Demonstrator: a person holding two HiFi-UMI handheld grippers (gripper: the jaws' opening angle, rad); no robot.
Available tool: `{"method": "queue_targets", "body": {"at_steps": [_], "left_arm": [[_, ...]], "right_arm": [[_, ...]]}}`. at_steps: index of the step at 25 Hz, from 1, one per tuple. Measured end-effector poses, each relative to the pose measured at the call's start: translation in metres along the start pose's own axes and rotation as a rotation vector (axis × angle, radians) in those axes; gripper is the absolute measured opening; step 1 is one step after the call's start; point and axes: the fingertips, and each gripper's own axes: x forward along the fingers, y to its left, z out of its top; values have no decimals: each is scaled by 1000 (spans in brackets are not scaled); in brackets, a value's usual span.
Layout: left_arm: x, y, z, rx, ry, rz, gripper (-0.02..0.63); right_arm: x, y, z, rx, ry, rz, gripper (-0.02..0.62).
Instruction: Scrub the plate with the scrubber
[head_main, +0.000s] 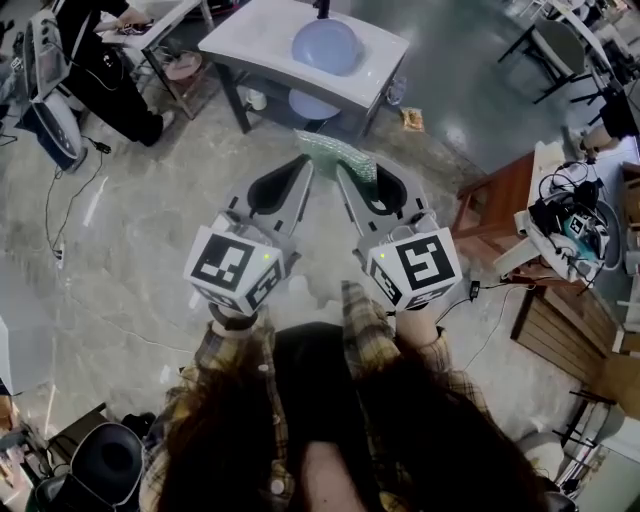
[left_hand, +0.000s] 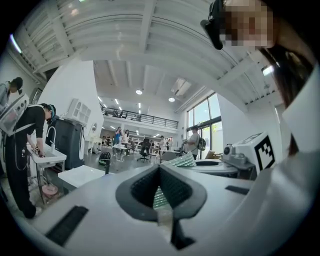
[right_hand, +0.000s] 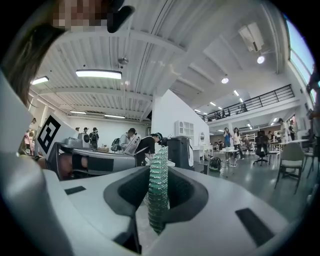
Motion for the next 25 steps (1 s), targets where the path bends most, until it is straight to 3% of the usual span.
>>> {"method": "queue_targets", "body": {"at_steps": [8, 14, 25], "left_arm": [[3, 42, -8, 11, 25, -28, 14], [8, 86, -16, -17, 34, -3, 14], [79, 173, -16, -23, 31, 66, 14]], "right_arm": [[41, 2, -8, 23, 9, -36, 98], [71, -2, -26, 37, 53, -52, 100], [173, -62, -43, 49, 86, 15, 100]]}}
